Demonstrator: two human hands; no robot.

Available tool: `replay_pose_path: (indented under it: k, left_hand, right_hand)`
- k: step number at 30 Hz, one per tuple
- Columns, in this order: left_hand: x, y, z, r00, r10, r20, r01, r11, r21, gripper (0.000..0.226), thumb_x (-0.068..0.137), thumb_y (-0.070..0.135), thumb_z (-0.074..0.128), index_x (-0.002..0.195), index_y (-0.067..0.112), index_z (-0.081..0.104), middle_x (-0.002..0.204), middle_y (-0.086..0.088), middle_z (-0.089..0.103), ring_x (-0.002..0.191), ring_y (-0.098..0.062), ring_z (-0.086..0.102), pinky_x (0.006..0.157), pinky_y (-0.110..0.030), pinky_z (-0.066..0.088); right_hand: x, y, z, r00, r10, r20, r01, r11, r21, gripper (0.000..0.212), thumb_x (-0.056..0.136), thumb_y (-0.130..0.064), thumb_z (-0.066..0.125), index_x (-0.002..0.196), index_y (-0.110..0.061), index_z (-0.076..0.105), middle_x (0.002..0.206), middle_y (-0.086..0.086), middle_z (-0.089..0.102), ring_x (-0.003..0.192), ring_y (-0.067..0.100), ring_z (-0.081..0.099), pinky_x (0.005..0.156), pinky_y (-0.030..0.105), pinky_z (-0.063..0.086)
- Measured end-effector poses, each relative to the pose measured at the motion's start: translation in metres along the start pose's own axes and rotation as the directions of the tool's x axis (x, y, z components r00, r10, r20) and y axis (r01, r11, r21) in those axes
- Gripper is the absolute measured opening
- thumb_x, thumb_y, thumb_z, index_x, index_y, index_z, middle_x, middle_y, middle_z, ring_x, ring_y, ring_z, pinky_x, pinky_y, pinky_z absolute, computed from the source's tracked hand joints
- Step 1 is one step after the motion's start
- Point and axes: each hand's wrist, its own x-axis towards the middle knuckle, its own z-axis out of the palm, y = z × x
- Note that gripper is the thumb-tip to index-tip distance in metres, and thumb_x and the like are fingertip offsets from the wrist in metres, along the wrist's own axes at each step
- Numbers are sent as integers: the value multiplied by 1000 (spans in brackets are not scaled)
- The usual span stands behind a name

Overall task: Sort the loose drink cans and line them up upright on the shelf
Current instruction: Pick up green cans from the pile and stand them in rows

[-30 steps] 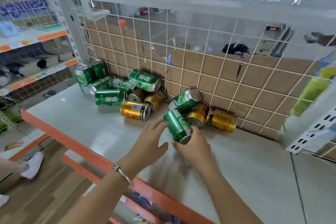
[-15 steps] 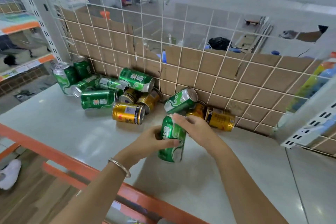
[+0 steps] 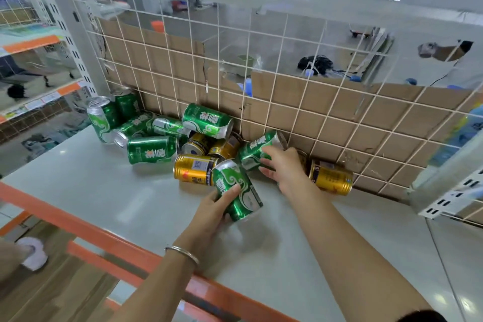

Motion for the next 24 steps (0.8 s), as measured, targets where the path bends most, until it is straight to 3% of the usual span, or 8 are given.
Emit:
replay_pose_path:
  k: [2, 4, 6, 14, 17, 19, 21, 24]
  left_hand:
    - [1, 0, 0, 1000, 11, 11, -11, 1000, 12, 35, 90, 21, 58, 119, 1, 56, 109, -16, 70, 96, -26, 69, 68, -27, 58]
    - [1, -1, -1, 1000, 17, 18, -18, 999, 27, 34, 91, 20, 57, 119, 1, 56, 109, -16, 70, 96, -27, 69, 68, -27, 58]
    - [2, -1, -2, 1000, 18, 19, -19, 999, 40, 35, 90, 19, 58, 119, 1, 56, 109, -16, 70, 96, -27, 69, 69, -27, 58]
    - [9, -6, -8, 998, 38, 47, -42, 996, 84, 36, 86, 23, 61, 116, 4, 58, 100, -11, 73, 86, -20, 72, 62, -23, 55]
    - [14, -8, -10, 999, 45, 14, -46, 997, 65, 52, 72, 31, 72, 117, 6, 59, 103, -12, 72, 92, -26, 70, 77, -36, 57]
    - [19, -6, -7, 999, 46, 14, -47, 997, 61, 55, 69, 31, 76, 116, 7, 60, 103, -13, 72, 94, -30, 69, 88, -44, 53]
    - [21, 0, 6, 997, 58, 56, -61, 997, 49, 37, 80, 26, 66, 113, 8, 61, 98, -11, 73, 88, -27, 70, 81, -39, 56]
    - [16, 7, 40, 973, 44, 229, -31, 998, -60, 30, 84, 28, 58, 110, 13, 62, 100, -8, 73, 89, -21, 70, 79, -36, 56]
  right_hand:
    - [11, 9, 9, 995, -54, -82, 44, 992, -122, 71, 80, -20, 74, 135, -9, 31, 130, 13, 50, 102, 23, 60, 63, 30, 55]
    - [18, 16, 18, 977, -129, -172, 86, 967, -238, 91, 72, -27, 80, 142, -9, 25, 140, 14, 42, 118, 30, 52, 89, 40, 53]
    - [21, 19, 23, 951, -190, -244, 116, 951, -287, 96, 70, -29, 82, 143, -8, 23, 144, 15, 35, 127, 32, 44, 102, 40, 43]
    - [0, 26, 14, 933, -295, -206, 218, 919, -329, 76, 60, -38, 86, 123, -12, 51, 125, 8, 48, 106, 22, 54, 92, 37, 49]
    - [-17, 22, -1, 890, -413, -194, 355, 894, -274, 65, 54, -39, 88, 109, -20, 58, 118, 6, 50, 103, 19, 57, 92, 37, 50]
    - [-28, 13, -18, 885, -424, -190, 401, 904, -151, 52, 55, -32, 89, 97, -26, 58, 111, 9, 58, 93, 18, 65, 79, 35, 55]
    - [-45, 2, -38, 911, -390, -132, 402, 913, 73, 40, 65, -14, 85, 96, -21, 60, 96, 7, 67, 78, 13, 70, 64, 29, 57]
    - [-69, -5, -74, 935, -349, -68, 353, 892, 283, 29, 76, -9, 74, 103, -12, 63, 86, 1, 71, 77, 15, 69, 64, 30, 56]
